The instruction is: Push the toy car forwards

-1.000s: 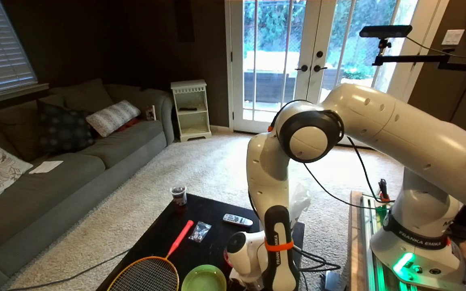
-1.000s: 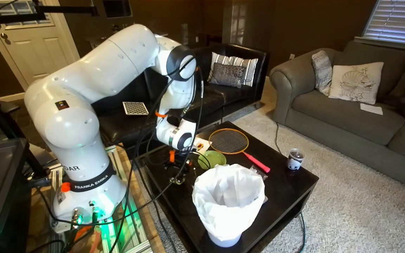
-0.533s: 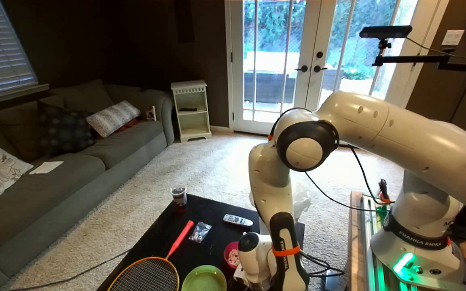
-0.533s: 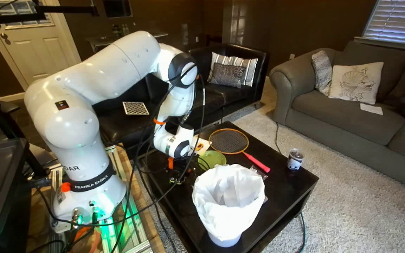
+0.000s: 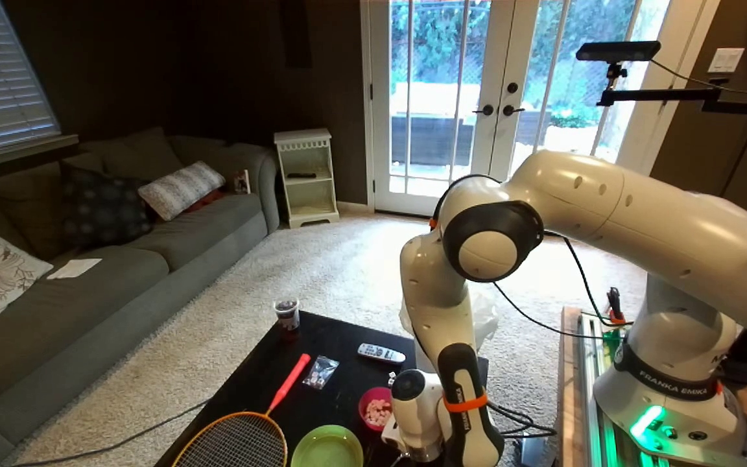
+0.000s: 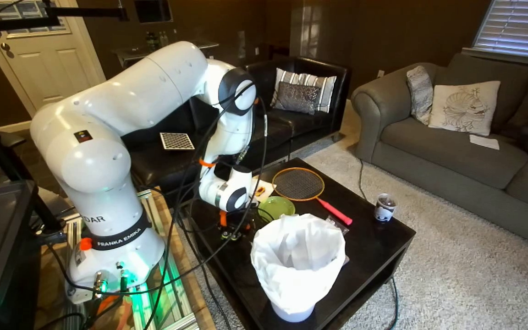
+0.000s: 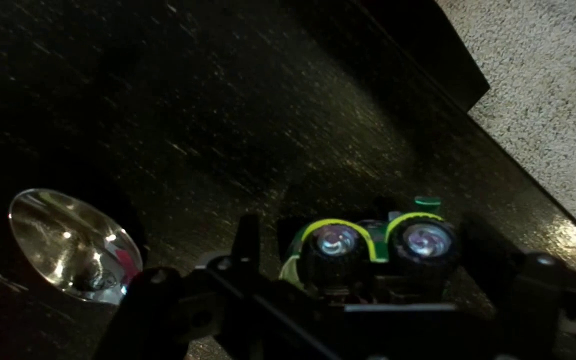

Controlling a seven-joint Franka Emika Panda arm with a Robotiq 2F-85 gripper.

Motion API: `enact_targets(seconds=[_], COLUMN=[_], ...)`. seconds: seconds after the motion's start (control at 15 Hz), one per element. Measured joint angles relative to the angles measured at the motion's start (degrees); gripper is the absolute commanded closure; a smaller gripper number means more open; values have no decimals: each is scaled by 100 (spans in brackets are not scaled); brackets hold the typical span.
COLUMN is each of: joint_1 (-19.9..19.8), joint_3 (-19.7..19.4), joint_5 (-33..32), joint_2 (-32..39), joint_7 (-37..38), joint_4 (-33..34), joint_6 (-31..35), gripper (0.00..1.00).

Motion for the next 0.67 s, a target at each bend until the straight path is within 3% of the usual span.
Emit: enact_targets(seconds=[0.67], joint_1=[-153], joint_3=[175], joint_5=[-14], joint_2=[82], joint_7=[-238], joint_4=[-6], joint_6=[4], gripper=[0])
